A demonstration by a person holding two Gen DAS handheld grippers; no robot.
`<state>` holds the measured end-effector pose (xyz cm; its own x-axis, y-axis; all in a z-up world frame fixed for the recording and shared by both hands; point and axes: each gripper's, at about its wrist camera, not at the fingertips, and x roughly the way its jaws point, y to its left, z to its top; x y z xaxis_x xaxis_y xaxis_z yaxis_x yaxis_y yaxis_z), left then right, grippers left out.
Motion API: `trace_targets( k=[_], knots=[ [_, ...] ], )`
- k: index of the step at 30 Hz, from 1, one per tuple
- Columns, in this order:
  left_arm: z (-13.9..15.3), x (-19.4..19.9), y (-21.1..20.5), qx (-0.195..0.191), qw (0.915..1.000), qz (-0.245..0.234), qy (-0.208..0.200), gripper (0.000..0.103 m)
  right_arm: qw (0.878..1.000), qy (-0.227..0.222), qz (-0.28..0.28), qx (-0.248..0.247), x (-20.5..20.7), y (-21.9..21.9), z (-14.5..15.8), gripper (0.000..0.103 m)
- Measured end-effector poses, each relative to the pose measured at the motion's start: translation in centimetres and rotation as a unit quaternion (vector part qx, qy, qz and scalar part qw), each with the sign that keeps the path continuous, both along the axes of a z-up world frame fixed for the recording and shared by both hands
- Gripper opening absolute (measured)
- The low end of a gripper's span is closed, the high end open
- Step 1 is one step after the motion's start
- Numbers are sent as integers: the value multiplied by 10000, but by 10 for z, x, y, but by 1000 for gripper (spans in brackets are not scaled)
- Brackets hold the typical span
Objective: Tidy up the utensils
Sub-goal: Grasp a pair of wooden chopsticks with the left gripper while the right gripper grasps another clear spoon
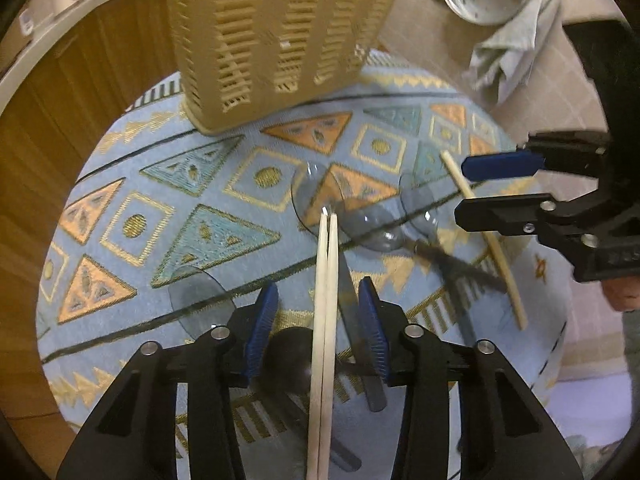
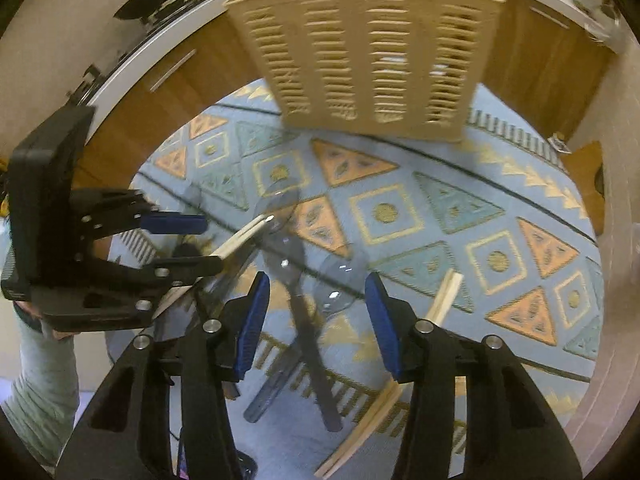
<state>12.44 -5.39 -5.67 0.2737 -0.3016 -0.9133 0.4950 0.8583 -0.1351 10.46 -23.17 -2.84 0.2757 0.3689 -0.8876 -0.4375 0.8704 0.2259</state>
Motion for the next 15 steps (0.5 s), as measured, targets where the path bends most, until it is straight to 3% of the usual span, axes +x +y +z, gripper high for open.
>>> trace_targets(
  k=[7, 8, 10, 15],
  knots=[
    [-5, 1, -17, 446, 9988, -191, 34, 31, 9990, 28, 392, -194, 2, 16, -3, 46],
    [-5, 1, -18, 423, 9988, -216, 73, 27, 9987, 75, 461, -189, 3, 17, -4, 46],
    [-5, 2, -20, 293, 9991, -248, 190, 11, 9982, 128, 564, -180, 7, 20, -6, 46],
    [-6, 2, -21, 203, 9996, -120, 142, 10, 9964, 108, 814, -203, 18, 29, -9, 46]
  ],
)
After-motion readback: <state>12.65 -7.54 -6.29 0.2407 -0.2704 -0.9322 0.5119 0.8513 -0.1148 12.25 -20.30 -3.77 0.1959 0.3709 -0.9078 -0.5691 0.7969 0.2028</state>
